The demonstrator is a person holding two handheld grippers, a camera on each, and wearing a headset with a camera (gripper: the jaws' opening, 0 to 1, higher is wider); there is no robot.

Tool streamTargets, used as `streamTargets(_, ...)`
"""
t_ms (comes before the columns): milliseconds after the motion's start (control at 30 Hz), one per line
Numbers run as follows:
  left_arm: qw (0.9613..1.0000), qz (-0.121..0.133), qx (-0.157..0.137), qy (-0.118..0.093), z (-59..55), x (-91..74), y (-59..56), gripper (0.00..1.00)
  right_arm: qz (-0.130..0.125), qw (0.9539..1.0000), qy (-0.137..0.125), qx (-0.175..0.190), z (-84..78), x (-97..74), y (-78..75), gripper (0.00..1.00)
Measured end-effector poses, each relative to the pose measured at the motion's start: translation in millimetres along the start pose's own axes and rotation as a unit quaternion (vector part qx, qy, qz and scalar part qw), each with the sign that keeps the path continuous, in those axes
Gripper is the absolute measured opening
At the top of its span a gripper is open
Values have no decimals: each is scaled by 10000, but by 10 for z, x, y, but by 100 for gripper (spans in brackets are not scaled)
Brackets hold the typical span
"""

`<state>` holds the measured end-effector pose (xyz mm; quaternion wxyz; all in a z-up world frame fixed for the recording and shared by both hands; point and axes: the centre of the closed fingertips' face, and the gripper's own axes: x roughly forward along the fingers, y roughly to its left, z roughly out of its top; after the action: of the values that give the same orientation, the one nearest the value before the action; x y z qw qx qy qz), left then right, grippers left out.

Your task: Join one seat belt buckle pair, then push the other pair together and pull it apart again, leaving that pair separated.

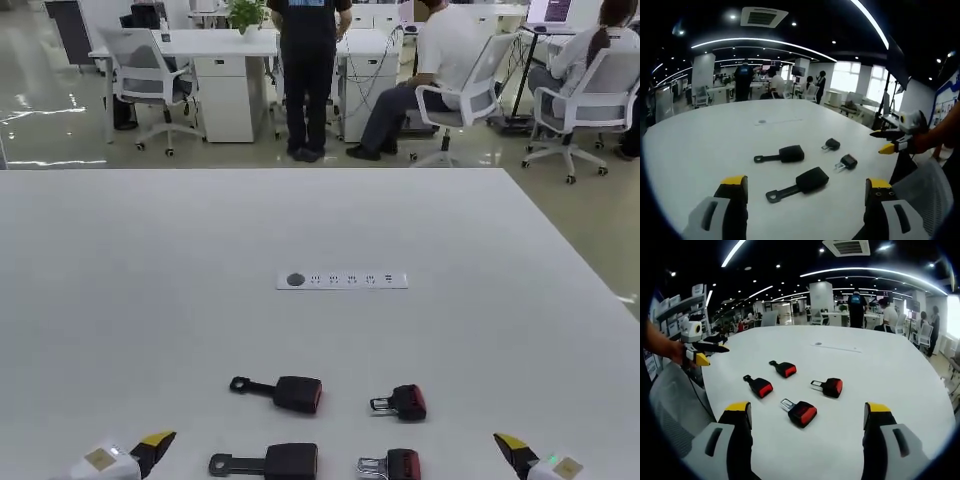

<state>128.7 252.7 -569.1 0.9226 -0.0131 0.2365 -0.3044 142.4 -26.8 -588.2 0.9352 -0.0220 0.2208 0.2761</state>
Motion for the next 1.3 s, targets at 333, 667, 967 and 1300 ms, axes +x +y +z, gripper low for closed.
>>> streamTargets(333,10000,16,-3,-10,37,-24,-49,100,-5,10000,-35,-4,18,1,6,93)
streamTargets(667,10000,-10,10,9,-3,-7,-5,100,-17,10000,-29,6,8,-19,-9,92)
streamTargets(967,10000,-6,10,2,-56,11,77,99,-12,10000,-27,-1,12,-31,1,92)
streamTargets(1300,10000,-13,25,30,-37,0,20,99,14,10000,-5,-26,19,-36,18,92)
